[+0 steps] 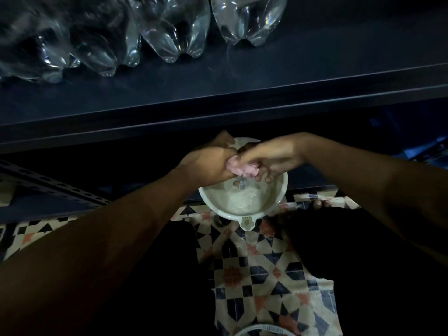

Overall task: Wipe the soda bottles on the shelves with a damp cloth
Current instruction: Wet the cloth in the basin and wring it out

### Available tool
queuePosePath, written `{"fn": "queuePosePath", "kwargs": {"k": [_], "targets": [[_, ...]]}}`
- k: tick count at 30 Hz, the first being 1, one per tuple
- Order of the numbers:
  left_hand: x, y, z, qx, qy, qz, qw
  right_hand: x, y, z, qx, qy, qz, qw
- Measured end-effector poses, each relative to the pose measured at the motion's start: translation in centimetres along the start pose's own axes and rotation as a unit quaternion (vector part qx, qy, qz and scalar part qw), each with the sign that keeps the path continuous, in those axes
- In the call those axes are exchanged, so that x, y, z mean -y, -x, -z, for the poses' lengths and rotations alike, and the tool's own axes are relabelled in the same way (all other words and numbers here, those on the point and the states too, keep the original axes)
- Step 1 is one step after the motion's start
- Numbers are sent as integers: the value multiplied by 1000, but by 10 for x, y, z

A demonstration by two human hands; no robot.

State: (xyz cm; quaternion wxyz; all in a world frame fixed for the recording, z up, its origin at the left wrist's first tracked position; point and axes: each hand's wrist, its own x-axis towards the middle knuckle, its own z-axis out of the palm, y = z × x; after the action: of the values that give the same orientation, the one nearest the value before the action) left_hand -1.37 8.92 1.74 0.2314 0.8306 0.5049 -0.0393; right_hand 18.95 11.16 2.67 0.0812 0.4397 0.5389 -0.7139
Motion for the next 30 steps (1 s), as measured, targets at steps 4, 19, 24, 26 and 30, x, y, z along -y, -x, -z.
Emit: {"fn": "queuePosePath", "kwargs": {"k": [4, 19, 24, 26, 30], "targets": [[-4, 9, 2, -124, -29, -80, 989, -15, 1, 0, 96, -210, 20, 973], [-25, -10, 10, 37, -99, 23, 994, 7, -16, -33, -124, 67, -25, 990], [-29, -33, -5, 98, -86, 84, 988, -4, -32, -36, -305, 384, 3, 871], [-34, -38, -6, 114, -65, 100, 986, -13, -32, -35, -336, 403, 13, 851], [-42, -42, -7, 131, -9, 141, 981, -25, -36, -30, -379, 472, 50, 794]]}}
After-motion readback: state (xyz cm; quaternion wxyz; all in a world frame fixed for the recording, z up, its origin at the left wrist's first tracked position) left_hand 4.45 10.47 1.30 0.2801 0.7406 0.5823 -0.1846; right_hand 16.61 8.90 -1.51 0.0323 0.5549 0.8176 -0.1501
